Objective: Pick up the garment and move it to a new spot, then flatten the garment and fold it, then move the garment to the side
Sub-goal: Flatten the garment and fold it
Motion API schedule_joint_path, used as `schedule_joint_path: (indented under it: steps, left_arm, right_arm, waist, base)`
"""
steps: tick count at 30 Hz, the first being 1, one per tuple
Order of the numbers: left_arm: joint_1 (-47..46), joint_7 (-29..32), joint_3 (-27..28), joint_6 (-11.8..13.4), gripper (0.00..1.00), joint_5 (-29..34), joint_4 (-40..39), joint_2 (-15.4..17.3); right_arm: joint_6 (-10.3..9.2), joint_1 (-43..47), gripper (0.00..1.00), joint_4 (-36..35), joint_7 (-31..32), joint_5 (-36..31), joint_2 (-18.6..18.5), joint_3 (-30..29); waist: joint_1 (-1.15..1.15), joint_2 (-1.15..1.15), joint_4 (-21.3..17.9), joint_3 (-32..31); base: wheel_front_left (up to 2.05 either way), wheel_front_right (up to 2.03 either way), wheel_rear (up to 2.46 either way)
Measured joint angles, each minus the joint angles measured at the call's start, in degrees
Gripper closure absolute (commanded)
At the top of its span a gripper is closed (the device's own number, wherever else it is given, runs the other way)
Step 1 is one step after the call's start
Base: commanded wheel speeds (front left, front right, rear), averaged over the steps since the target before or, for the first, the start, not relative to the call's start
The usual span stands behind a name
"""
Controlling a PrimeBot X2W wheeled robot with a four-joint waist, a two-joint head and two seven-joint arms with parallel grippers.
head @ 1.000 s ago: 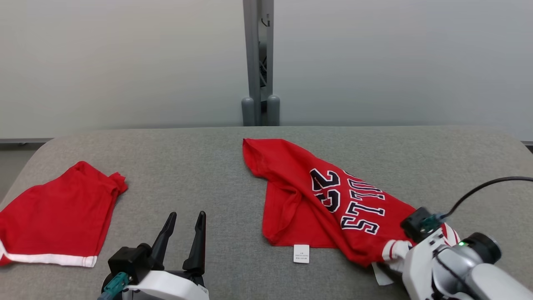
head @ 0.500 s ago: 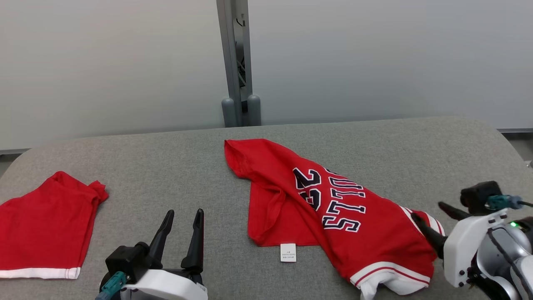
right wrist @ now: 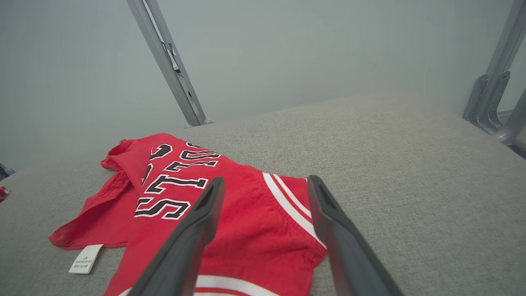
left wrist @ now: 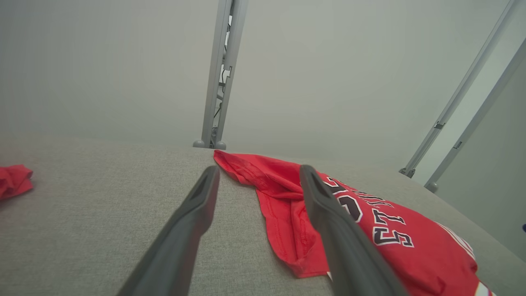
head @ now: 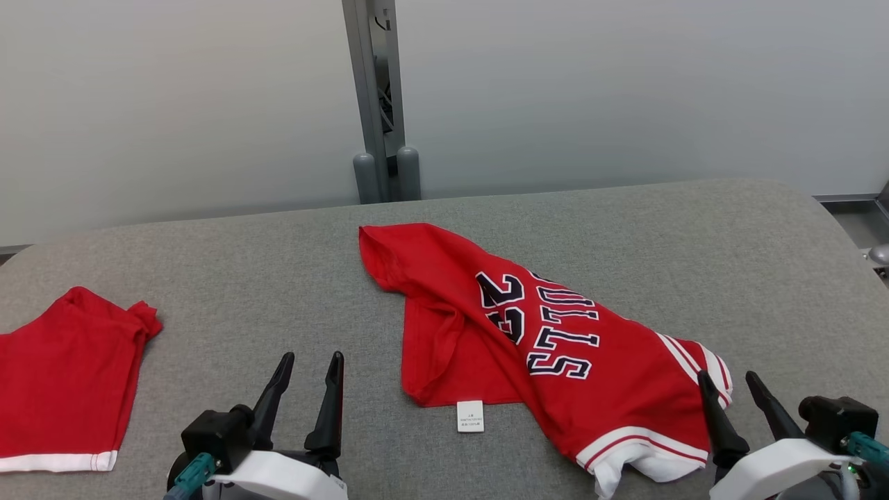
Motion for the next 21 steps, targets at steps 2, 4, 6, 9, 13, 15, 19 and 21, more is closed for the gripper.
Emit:
schedule_joint_path:
  steps: [2,4,6,9,13,15,19,21]
  left_arm:
    - [-0.01,-0.01,0.13,-0.07,0.00,0.25,0.07,-0.01]
    - [-0.02,0.00,0.25,-0.08,0.00,0.38,0.14,-0.01]
    - [-0.10,-0.01,0.33,-0.30,0.00,0.42,0.15,-0.01]
    - [-0.41,0.00,0.08,-0.33,0.00,0.63,0.24,0.01]
    - [-1.26,-0.01,-3.63,-1.58,0.00,0.62,2.96,-0.01]
    - [-1.82,-0.01,-6.02,-2.36,0.00,0.35,5.22,0.00]
    - [-3.96,0.00,-10.87,-3.37,0.00,-2.09,11.45,-0.04]
    - [-5.86,-0.01,-12.35,-3.02,0.00,-3.48,15.39,-0.07]
  right_arm:
    - [0.00,-0.05,0.00,1.10,-2.09,-0.25,0.26,0.65]
    - [0.00,-0.34,0.00,1.97,-3.42,0.10,0.60,1.71]
    - [0.00,-1.26,0.00,2.60,-4.41,0.18,0.68,2.34]
    - [0.01,-2.42,0.00,3.44,-5.43,0.54,0.52,2.33]
    - [0.00,-3.04,0.00,5.22,-6.49,1.00,0.57,2.74]
    - [0.00,-3.21,0.00,6.09,-6.70,1.31,0.63,2.85]
    - [0.01,-3.43,0.00,7.43,-7.22,1.54,0.90,3.58]
    - [0.01,-3.81,0.00,7.99,-7.48,1.69,1.00,4.09]
  waist:
    - [0.00,0.00,-0.22,0.20]
    - [0.00,0.00,-0.40,0.40]
    - [0.00,0.00,-0.55,0.63]
    - [0.00,0.00,-0.76,0.98]
    - [0.00,0.00,-1.47,1.79]
    - [0.00,0.00,-1.91,2.18]
    - [0.00,0.00,-3.05,2.92]
    - [0.00,0.00,-3.69,3.34]
  base:
    - [0.00,0.00,0.00]
    - [0.00,0.00,0.00]
    - [0.00,0.00,0.00]
    - [0.00,0.00,0.00]
    - [0.00,0.00,0.00]
    - [0.00,0.00,0.00]
    - [0.00,0.00,0.00]
    - [0.00,0.00,0.00]
